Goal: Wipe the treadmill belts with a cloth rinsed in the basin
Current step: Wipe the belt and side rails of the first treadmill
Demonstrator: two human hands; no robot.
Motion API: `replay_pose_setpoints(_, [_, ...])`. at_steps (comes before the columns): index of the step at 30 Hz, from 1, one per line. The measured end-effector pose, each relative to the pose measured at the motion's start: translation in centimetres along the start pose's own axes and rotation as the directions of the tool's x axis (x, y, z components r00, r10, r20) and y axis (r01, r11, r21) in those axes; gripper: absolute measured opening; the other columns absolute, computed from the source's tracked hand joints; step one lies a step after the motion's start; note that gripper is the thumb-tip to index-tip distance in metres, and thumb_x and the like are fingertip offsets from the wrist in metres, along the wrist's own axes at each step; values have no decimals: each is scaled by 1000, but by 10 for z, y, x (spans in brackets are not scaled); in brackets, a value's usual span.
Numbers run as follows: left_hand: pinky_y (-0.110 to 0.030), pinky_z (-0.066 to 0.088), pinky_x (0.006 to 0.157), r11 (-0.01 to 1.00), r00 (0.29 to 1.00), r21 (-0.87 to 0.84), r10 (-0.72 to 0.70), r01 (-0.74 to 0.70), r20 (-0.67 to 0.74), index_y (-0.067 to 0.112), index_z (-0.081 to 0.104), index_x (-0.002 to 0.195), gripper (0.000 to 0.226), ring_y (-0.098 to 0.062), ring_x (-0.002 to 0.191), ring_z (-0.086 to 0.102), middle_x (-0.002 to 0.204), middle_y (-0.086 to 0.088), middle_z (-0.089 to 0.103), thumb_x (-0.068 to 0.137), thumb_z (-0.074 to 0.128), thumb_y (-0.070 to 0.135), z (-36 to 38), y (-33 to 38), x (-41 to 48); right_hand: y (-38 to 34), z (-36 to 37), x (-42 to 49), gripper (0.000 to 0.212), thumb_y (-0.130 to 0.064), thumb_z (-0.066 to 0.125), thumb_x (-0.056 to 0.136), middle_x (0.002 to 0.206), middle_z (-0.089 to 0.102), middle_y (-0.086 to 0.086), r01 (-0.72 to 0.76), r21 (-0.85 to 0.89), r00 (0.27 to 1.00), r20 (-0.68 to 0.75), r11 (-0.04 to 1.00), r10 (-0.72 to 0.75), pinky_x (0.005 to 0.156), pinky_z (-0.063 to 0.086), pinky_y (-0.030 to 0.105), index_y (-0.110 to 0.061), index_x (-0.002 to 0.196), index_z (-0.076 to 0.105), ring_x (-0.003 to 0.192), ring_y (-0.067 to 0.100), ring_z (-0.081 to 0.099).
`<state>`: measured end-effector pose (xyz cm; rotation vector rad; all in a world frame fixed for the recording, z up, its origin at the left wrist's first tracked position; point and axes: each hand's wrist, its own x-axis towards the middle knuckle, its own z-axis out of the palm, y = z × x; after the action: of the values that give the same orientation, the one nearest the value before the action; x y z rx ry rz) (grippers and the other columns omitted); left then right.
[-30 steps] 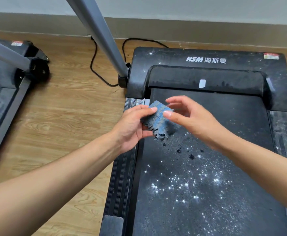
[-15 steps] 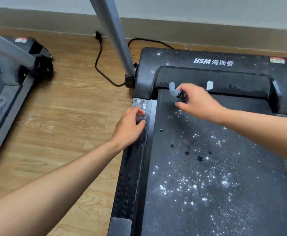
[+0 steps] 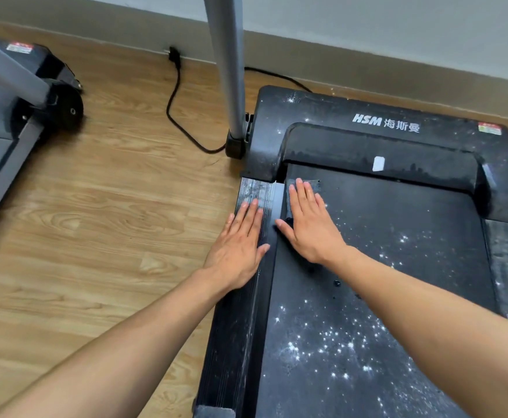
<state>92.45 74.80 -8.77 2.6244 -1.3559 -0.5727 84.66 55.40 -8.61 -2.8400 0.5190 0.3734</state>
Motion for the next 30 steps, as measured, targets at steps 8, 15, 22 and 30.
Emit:
replay_pose_setpoints(8, [-41, -4, 132, 982, 997, -174, 77, -76, -4, 17, -11, 166, 75, -12, 156, -29, 170, 4, -29, 111, 36, 35, 6, -16, -1, -41, 34, -88, 80, -61, 2, 102, 168, -33, 6, -86, 92, 995, 59, 992, 81, 129, -12, 39, -13, 163, -19, 155, 18, -33])
replay_pose_setpoints(15, [-37, -8, 131, 970, 997, -230, 73, -73, -7, 21, -14, 165, 74, -5, 153, -34, 168, 10, -34, 111, 36, 26, 11, -17, 1, -6, 4, 33, 75, -51, 19, 109, 173, -21, 10, -181, 131, 978, -77, 975, 192, 131, -5, 46, -10, 166, -9, 160, 24, -21])
replay_pose_setpoints(22, [-39, -11, 130, 982, 993, -186, 63, -44, 96, 23, -24, 163, 74, -4, 148, -41, 163, 12, -42, 112, 30, 33, 2, -17, 3, -7, 13, 5, 80, -58, 17, 108, 172, -22, 9, -89, 75, 993, -75, 993, 95, 130, -10, 41, -9, 166, -10, 159, 21, -24])
replay_pose_setpoints(30, [-40, -2, 131, 990, 996, -121, 61, -68, -61, 20, -12, 166, 77, -8, 156, -28, 170, 10, -30, 98, 7, 50, 21, -19, 2, -3, 7, 17, 87, -67, 21, 105, 174, -15, 8, -61, 57, 992, -107, 996, 67, 131, -6, 41, -11, 167, -4, 160, 20, -18])
